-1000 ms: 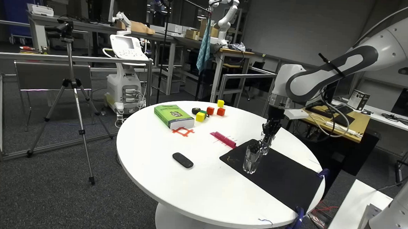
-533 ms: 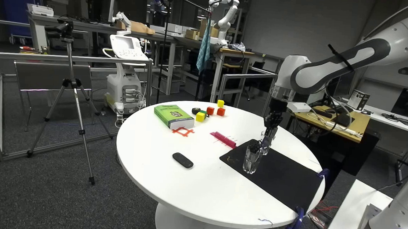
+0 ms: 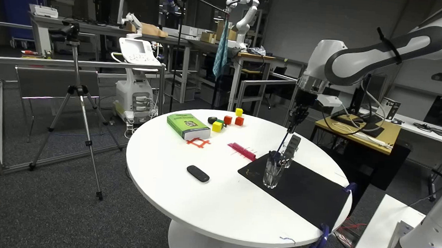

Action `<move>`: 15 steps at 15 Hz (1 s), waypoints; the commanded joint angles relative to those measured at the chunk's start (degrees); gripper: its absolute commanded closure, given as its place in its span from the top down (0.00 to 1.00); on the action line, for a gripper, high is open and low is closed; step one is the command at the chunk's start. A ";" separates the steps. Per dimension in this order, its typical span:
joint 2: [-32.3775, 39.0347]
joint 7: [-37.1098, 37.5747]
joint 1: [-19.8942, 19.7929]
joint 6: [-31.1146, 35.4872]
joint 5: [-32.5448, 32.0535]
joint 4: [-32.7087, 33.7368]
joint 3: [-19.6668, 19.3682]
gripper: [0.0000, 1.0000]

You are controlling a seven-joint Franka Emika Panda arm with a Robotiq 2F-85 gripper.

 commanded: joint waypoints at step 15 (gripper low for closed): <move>-19.42 2.30 -4.27 -19.22 -7.23 -1.18 -0.83 0.02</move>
